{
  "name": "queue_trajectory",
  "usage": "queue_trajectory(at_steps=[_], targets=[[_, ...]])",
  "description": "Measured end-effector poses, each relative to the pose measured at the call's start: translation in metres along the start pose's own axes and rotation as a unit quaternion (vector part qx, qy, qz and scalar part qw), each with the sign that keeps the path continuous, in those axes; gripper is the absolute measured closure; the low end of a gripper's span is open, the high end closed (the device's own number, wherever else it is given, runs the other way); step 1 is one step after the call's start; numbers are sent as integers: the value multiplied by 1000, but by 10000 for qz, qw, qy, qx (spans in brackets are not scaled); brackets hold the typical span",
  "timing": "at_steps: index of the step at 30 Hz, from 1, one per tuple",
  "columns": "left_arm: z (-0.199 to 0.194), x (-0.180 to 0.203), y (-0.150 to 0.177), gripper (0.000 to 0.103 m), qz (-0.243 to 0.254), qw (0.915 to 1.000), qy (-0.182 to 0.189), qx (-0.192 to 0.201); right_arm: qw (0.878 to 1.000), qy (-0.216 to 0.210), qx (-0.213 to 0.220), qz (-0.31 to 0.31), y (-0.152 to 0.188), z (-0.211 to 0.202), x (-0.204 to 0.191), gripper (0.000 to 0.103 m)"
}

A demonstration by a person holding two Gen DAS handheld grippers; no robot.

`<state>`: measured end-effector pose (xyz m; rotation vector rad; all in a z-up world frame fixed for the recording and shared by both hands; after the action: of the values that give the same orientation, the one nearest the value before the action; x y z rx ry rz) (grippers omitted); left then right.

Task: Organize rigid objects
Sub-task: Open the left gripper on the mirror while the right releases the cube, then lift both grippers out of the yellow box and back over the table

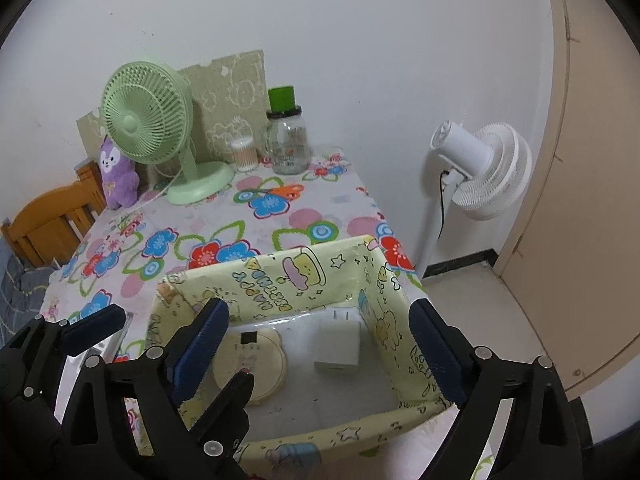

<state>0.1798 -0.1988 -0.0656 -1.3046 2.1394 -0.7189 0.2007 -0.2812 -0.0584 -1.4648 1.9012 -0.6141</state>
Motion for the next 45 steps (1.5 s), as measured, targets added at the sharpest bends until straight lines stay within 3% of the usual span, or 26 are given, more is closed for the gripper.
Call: queue_trajectory(at_steps=[17,23,45], targets=[[-43,-19,18,0,29,9994,-61,351,9991,18,404,-103,9,-46,-29,8],[-57,-27,24,0,18,9988,-53,480,9981,72,605,-125,12,-62,-41,1],[-101,-62,62,0,-137,9969,-253,734,9959,-147,788,-409,41,-99,-96,1]])
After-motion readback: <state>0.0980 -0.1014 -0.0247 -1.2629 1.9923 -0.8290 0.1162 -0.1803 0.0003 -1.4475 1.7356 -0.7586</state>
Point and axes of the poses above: each gripper's, at about its wrist camera, not at the fingertips, and z roughly the way its jaws point, x to its right, y to its underside, the point moved 8 cm from there along z, roughly the way its jaws point, and after that the axes turned 10 degrees about z, right-handed, at the moved point
